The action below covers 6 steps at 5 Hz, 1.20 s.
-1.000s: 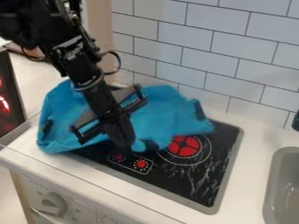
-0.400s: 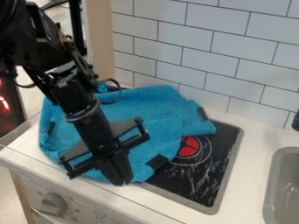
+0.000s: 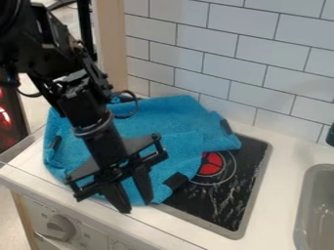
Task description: Unfold the cloth
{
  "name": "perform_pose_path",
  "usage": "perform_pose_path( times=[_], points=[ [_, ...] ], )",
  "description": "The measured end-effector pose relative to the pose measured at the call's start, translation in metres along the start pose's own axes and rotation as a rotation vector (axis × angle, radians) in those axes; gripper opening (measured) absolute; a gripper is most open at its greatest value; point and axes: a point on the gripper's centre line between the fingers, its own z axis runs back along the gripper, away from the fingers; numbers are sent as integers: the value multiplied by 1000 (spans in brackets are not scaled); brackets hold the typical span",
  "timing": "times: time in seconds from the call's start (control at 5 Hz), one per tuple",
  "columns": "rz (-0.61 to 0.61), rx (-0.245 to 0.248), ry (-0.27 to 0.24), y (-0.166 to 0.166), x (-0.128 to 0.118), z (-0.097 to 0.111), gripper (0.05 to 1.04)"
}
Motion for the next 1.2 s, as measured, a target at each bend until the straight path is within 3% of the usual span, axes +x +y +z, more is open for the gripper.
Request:
perform_pose_path(
  times=[0.2, 0.4, 0.8, 1.2],
  points=[
    [20, -8, -24, -3, 8, 4, 779],
    [32, -9, -53, -6, 15, 8, 1015],
    [69, 22, -150, -13, 36, 20, 1000],
    [39, 56, -180, -24, 40, 28, 1000]
  ],
)
